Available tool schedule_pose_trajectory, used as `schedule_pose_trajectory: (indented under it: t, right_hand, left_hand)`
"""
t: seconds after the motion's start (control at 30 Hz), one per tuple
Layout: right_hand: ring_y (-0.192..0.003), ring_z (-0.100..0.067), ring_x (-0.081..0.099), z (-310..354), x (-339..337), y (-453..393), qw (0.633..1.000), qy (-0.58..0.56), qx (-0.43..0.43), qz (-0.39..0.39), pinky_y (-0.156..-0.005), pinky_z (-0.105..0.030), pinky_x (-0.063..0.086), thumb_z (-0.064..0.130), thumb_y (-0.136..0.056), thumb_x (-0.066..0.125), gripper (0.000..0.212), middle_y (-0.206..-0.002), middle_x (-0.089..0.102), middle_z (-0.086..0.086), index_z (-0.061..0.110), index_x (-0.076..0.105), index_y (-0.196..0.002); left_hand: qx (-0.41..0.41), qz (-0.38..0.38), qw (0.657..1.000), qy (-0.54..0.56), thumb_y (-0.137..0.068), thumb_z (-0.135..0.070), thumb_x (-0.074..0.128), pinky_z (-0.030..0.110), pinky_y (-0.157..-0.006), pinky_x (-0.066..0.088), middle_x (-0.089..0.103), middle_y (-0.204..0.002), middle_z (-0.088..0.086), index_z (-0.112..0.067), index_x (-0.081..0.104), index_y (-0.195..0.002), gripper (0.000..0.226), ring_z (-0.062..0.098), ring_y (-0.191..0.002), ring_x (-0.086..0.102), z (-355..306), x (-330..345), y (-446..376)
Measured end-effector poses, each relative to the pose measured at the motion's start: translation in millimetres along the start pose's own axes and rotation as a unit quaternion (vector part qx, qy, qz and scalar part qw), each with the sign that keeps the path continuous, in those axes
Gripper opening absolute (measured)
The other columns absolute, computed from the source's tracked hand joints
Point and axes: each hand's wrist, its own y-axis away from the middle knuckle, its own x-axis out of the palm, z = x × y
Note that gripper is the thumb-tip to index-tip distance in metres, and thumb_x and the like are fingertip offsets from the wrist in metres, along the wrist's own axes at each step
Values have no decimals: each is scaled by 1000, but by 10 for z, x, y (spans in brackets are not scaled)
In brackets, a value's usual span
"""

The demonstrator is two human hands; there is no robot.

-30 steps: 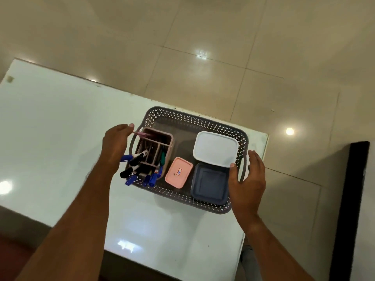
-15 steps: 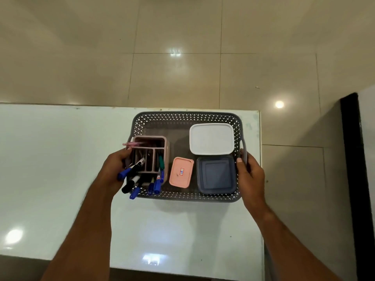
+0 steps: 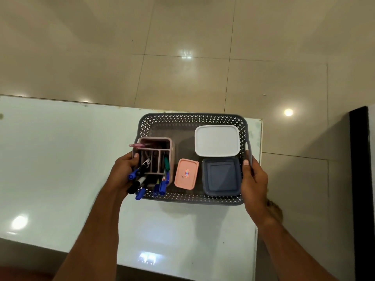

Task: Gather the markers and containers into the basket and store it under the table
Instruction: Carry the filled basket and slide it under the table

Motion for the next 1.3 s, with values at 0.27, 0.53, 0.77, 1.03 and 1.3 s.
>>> schedule_pose_trajectory:
  t: [0.27,0.53,0.77,1.03,1.3]
  right_hand:
    - [-125,-24,65,299,-545,-460,998,6,-15,55,-107,-51,54,16,-109,47,36,-130,70,-6,15,60,-143]
    - [-117,-20,68,985,-1273,-1084,988,28,-68,137,-95,-25,59,14,-109,46,34,-125,72,-2,16,63,-138]
    - [-119,-17,66,1875,-1731,-1481,975,79,-109,178,-106,-40,53,11,-109,48,35,-127,71,-1,14,63,-140]
    - [-116,-20,67,2999,-2068,-1648,959,111,-135,221,-105,-49,54,14,-109,47,33,-123,73,-2,16,66,-136]
    - [-107,-19,69,3665,-1997,-1736,945,129,-163,251,-96,-44,56,18,-108,47,31,-115,75,-4,16,70,-129]
  left_hand:
    - [12,-35,999,23,-109,-16,42,30,-64,62,80,-91,5,-13,74,-104,32,19,-81,77,-161,593,418]
    - [6,-85,992,94,-110,-16,41,31,-61,62,80,-87,5,-13,73,-101,33,21,-80,77,-443,1435,992]
    - [-15,-111,979,170,-109,-15,42,36,-67,63,79,-91,9,-12,73,-100,32,26,-84,77,-930,1954,1529]
    - [-11,-141,966,219,-106,-10,45,47,-84,59,75,-97,16,-10,74,-97,30,28,-84,73,-1776,2238,2230]
    - [-3,-168,949,267,-103,-6,44,35,-61,64,75,-93,12,-6,72,-104,28,27,-83,73,-2299,2184,2525]
